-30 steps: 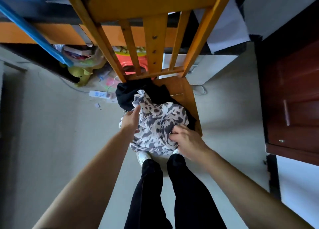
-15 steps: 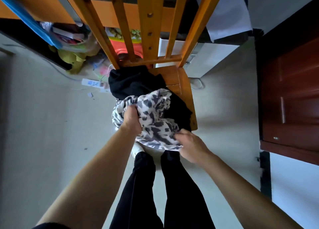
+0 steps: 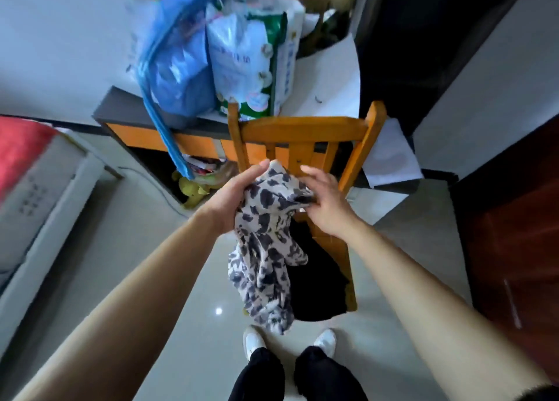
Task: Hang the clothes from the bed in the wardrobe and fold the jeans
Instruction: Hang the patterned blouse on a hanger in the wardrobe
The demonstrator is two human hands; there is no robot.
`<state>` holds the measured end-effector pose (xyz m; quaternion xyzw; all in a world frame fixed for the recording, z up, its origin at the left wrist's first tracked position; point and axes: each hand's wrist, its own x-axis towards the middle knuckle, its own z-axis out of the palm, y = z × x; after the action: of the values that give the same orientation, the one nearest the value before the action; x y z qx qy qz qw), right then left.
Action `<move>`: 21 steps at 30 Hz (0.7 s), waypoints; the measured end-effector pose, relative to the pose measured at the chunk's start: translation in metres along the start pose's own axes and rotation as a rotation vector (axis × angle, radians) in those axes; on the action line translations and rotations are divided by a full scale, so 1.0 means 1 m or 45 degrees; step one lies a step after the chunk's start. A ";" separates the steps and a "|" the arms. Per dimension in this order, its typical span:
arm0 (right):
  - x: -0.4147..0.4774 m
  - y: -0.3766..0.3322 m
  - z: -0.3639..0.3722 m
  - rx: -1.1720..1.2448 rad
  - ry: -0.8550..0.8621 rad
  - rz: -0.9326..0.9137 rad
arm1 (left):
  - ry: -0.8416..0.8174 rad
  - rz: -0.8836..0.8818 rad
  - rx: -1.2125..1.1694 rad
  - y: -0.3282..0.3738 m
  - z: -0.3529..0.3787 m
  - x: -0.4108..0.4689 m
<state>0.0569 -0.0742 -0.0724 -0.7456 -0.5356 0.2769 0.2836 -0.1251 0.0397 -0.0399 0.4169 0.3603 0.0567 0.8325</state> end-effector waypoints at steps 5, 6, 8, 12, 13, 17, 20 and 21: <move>0.032 -0.126 -0.074 0.393 0.072 -0.087 | 0.571 0.354 1.019 0.070 0.003 -0.084; 0.034 -0.149 -0.084 0.445 0.078 -0.145 | 0.702 0.409 1.216 0.077 0.002 -0.098; 0.034 -0.188 -0.100 0.556 0.097 -0.222 | 0.943 0.488 1.470 0.082 -0.005 -0.125; 0.031 -0.240 -0.124 0.742 0.161 -0.221 | 1.466 0.557 1.334 0.064 -0.019 -0.184; 0.031 -0.246 -0.126 0.749 0.154 -0.223 | 1.590 0.551 1.186 0.055 -0.021 -0.198; 0.029 -0.256 -0.115 0.550 -0.052 -0.265 | 1.779 0.499 0.637 0.007 -0.017 -0.248; 0.023 -0.261 -0.080 0.298 -0.262 -0.388 | 1.815 0.515 0.430 -0.035 -0.003 -0.278; 0.021 -0.264 -0.066 0.248 -0.283 -0.421 | 1.824 0.548 0.364 -0.050 0.003 -0.288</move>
<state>-0.0596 0.0072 0.1606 -0.5818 -0.6492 0.3575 0.3350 -0.3450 -0.1080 0.0841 0.4431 0.7273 0.4273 0.3037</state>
